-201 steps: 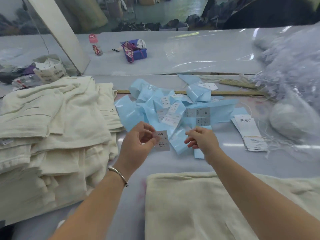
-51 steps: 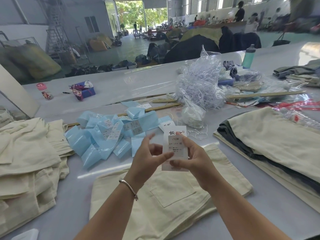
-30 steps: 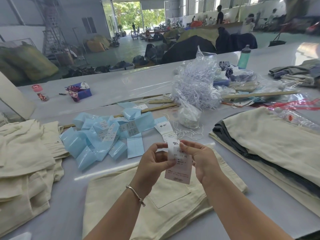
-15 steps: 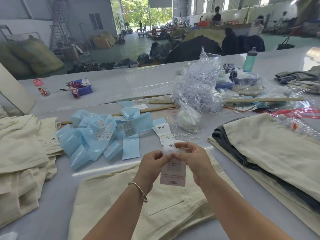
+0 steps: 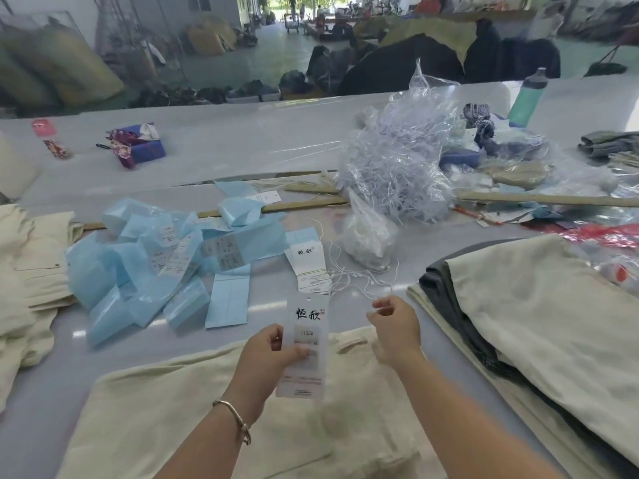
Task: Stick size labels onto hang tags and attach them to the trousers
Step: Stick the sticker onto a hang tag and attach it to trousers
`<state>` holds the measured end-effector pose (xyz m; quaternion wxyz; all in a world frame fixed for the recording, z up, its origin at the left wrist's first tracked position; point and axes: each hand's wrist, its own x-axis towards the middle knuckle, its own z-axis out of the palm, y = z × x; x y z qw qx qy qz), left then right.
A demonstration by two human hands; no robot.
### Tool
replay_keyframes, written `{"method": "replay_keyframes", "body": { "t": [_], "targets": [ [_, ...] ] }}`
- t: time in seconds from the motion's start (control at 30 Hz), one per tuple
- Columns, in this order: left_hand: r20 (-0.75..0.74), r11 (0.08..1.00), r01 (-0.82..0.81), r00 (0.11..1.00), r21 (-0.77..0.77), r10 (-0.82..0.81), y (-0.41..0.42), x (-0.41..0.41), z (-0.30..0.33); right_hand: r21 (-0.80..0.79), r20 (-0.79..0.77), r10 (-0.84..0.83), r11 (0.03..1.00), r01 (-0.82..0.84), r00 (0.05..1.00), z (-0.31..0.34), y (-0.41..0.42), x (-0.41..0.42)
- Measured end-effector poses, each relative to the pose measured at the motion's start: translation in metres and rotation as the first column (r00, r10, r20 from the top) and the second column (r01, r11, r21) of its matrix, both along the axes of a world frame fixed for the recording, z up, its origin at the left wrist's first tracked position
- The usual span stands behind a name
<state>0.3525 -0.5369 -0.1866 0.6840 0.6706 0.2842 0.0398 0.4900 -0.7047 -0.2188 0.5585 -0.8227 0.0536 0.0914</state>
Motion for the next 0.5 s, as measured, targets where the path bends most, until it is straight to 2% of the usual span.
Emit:
{"method": "replay_keyframes", "body": {
  "t": [0.1, 0.17, 0.23, 0.37, 0.43, 0.5],
  "targets": [
    [-0.040, 0.996, -0.087, 0.996, -0.029, 0.085, 0.006, 0.014, -0.007, -0.197, 0.076, 0.027, 0.980, -0.011, 0.997, -0.016, -0.001, 0.039],
    [-0.054, 0.994, -0.110, 0.993, -0.022, 0.109, 0.009, 0.022, -0.010, -0.288, 0.124, -0.007, 0.957, 0.042, 0.992, -0.021, 0.001, 0.066],
    [-0.063, 0.993, -0.115, 0.991, -0.009, 0.114, 0.012, 0.030, -0.013, -0.355, 0.097, -0.044, 0.932, 0.076, 0.994, -0.023, 0.002, 0.090],
    [-0.063, 0.993, -0.119, 0.991, 0.012, 0.119, 0.015, 0.041, -0.017, -0.572, -0.037, 0.024, 0.819, -0.040, 0.999, -0.033, 0.006, 0.118],
    [-0.051, 0.991, -0.131, 0.990, 0.003, 0.131, 0.016, 0.044, -0.018, -0.644, -0.043, 0.055, 0.762, -0.070, 0.998, -0.039, 0.006, 0.121],
    [-0.039, 0.991, -0.133, 0.990, -0.018, 0.132, 0.018, 0.046, -0.019, -0.658, -0.034, 0.069, 0.749, -0.074, 0.997, -0.041, 0.005, 0.122]
  ]
}}
